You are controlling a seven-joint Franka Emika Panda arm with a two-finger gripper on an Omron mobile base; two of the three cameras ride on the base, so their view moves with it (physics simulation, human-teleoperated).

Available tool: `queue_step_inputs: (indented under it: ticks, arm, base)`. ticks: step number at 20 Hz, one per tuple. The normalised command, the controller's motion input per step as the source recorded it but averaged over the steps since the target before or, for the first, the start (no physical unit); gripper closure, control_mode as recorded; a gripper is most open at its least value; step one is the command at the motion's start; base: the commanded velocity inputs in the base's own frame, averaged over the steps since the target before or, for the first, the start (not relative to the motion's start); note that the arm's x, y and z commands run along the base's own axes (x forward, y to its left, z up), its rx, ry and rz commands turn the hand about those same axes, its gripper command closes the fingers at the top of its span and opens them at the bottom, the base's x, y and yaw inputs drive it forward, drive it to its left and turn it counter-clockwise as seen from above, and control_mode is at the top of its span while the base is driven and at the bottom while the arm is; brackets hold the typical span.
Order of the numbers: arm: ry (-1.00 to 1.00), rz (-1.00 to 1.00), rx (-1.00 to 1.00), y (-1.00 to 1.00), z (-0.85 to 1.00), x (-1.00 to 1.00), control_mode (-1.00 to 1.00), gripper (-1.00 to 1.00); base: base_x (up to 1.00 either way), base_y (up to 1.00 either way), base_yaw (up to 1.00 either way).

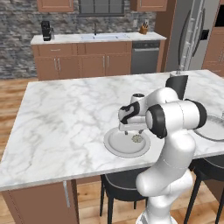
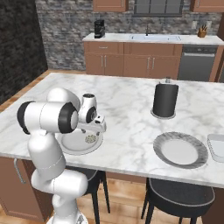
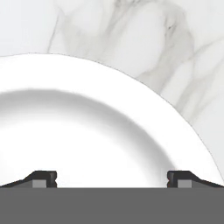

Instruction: Place two dumplings into each of the tupperware containers and then place the containers in the fridge.

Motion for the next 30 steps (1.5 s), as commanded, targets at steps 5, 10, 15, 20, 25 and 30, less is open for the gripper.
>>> queue_step_inputs:
  ticks: [5, 10, 15, 20, 25, 30]
  arm:
    - [0.0, -0.02, 0.0, 0.0, 0.0, -0.43, -1.0, -1.0]
    - [0.0, -0.06, 0.0, 0.0, -0.02, -0.2, -1.0, -1.0]
    - [0.0, -0.11, 0.0, -0.02, -0.03, 0.0, -1.0, -1.0]
    - [0.05, -0.13, 0.0, 0.0, 0.0, -0.45, -1.0, -1.0]
    - [0.04, -0.1, 0.0, 0.0, 0.11, -0.41, -1.0, -1.0]
    - [0.11, -0.02, 0.0, 0.0, 0.0, 0.2, -1.0, -1.0]
  base:
    - [0.0, 0.0, 0.0]
    - [0.0, 0.0, 0.0]
    - [0.0, 0.0, 0.0]
    - [0.0, 0.0, 0.0]
    - [0.0, 0.0, 0.0]
    - [0.0, 0.0, 0.0]
